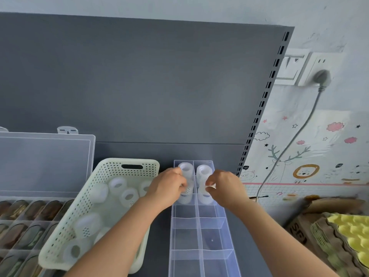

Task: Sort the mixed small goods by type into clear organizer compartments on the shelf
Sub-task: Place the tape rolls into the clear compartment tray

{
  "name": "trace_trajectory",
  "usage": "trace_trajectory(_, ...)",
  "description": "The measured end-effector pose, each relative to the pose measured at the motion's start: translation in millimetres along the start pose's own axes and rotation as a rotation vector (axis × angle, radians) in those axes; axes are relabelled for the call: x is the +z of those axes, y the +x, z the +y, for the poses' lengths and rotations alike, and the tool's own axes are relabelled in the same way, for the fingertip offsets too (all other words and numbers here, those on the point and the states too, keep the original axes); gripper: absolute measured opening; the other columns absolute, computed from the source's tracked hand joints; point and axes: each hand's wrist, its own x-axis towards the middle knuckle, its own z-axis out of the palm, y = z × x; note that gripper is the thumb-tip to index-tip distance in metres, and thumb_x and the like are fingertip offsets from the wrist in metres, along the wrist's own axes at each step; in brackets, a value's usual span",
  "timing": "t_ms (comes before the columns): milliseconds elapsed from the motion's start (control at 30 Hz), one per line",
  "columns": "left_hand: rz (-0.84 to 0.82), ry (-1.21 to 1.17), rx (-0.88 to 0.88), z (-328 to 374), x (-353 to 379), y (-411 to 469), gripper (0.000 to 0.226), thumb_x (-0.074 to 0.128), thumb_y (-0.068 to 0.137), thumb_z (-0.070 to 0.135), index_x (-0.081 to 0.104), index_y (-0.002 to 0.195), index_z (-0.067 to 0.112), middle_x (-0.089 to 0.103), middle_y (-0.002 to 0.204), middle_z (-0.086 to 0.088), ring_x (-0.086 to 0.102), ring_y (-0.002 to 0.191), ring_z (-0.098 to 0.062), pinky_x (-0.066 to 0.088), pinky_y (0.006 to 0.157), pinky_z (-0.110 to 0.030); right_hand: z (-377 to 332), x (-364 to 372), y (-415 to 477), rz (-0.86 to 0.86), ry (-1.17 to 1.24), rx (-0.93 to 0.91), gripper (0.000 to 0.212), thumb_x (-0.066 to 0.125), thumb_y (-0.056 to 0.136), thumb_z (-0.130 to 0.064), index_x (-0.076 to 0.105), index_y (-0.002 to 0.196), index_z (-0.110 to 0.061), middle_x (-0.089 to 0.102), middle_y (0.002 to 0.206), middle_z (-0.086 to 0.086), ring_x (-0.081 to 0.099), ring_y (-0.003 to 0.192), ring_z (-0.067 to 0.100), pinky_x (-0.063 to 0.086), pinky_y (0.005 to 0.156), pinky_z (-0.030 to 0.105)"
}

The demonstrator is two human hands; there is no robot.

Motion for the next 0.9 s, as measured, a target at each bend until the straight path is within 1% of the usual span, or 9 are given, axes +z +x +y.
trace_trajectory(67, -0.001, 0.012, 0.006, 0, 1, 1, 0.018, 0.059, 0.092, 0.023, 0.073, 0.103, 0.021, 0.057, 0.099, 0.004, 0.051, 0.097, -0.016, 0.042, 0.074, -0.027, 0, 2, 1, -0.034, -0.004, 0.017, 0.015, 0.059, 0.089, -0.026, 0.071, 0.098, -0.022, 0.066, 0.107, -0.004, 0.060, 0.098, 0.019, 0.049, 0.083, 0.029)
trace_trajectory(200, -0.033, 0.118, 0.036, 0, 0, 2, 0.018, 0.057, 0.091, 0.017, 0.075, 0.090, 0.019, 0.059, 0.094, 0.002, 0.050, 0.092, -0.020, 0.041, 0.079, -0.033, 1, 5, 2, -0.084, -0.068, 0.033, 0.024, 0.050, 0.090, -0.025, 0.070, 0.094, -0.013, 0.069, 0.098, 0.002, 0.061, 0.092, 0.022, 0.053, 0.079, 0.033)
trace_trajectory(300, -0.051, 0.172, 0.048, 1, -1, 1, 0.021, 0.054, 0.092, 0.015, 0.074, 0.090, 0.021, 0.058, 0.093, 0.004, 0.048, 0.092, -0.019, 0.039, 0.079, -0.032, 1, 7, 1, -0.087, -0.090, 0.001, 0.028, 0.045, 0.091, -0.023, 0.070, 0.094, -0.011, 0.067, 0.097, 0.004, 0.059, 0.091, 0.023, 0.053, 0.077, 0.032)
trace_trajectory(400, -0.047, 0.183, 0.044, 4, -8, -5, 0.024, 0.049, 0.094, 0.016, 0.073, 0.093, 0.019, 0.058, 0.098, 0.003, 0.048, 0.094, -0.019, 0.039, 0.082, -0.032, -2, 7, -1, -0.029, -0.092, -0.054, 0.028, 0.045, 0.093, -0.025, 0.070, 0.095, -0.015, 0.066, 0.098, 0.002, 0.055, 0.095, 0.021, 0.051, 0.076, 0.031)
trace_trajectory(500, 0.032, 0.146, 0.004, 1, -22, -21, 0.026, 0.047, 0.095, 0.017, 0.073, 0.099, 0.018, 0.059, 0.100, 0.002, 0.048, 0.096, -0.019, 0.041, 0.085, -0.035, -12, 6, -6, 0.052, -0.066, -0.139, 0.028, 0.044, 0.093, -0.025, 0.070, 0.096, -0.019, 0.064, 0.097, 0.000, 0.053, 0.094, 0.019, 0.049, 0.074, 0.030)
trace_trajectory(633, 0.100, 0.162, -0.111, -13, -49, -58, 0.023, 0.049, 0.094, 0.020, 0.071, 0.098, 0.020, 0.058, 0.096, 0.004, 0.050, 0.100, -0.019, 0.041, 0.083, -0.034, -43, 3, -17, 0.097, 0.111, -0.316, 0.022, 0.053, 0.092, -0.026, 0.072, 0.102, -0.022, 0.067, 0.102, 0.000, 0.056, 0.099, 0.020, 0.049, 0.079, 0.032)
trace_trajectory(700, 0.053, 0.182, -0.206, -26, -60, -82, 0.021, 0.050, 0.093, 0.020, 0.070, 0.100, 0.024, 0.057, 0.096, 0.003, 0.052, 0.100, -0.020, 0.043, 0.083, -0.034, -63, 4, -24, 0.078, 0.177, -0.414, 0.021, 0.057, 0.090, -0.028, 0.072, 0.103, -0.021, 0.067, 0.105, -0.001, 0.054, 0.104, 0.019, 0.047, 0.082, 0.031)
trace_trajectory(767, -0.020, 0.211, -0.328, -38, -68, -108, 0.023, 0.051, 0.093, 0.022, 0.069, 0.106, 0.028, 0.058, 0.104, 0.003, 0.053, 0.104, -0.021, 0.046, 0.086, -0.036, -83, 7, -31, 0.031, 0.202, -0.517, 0.024, 0.060, 0.088, -0.032, 0.070, 0.107, -0.023, 0.066, 0.107, -0.002, 0.052, 0.107, 0.018, 0.045, 0.087, 0.029)
trace_trajectory(900, -0.119, 0.303, -0.487, -56, -72, -151, 0.030, 0.050, 0.094, 0.030, 0.060, 0.121, 0.031, 0.055, 0.119, 0.003, 0.049, 0.112, -0.019, 0.045, 0.090, -0.035, -122, 18, -41, -0.105, 0.136, -0.696, 0.035, 0.061, 0.086, -0.042, 0.064, 0.118, -0.028, 0.063, 0.117, -0.005, 0.048, 0.110, 0.019, 0.039, 0.096, 0.031)
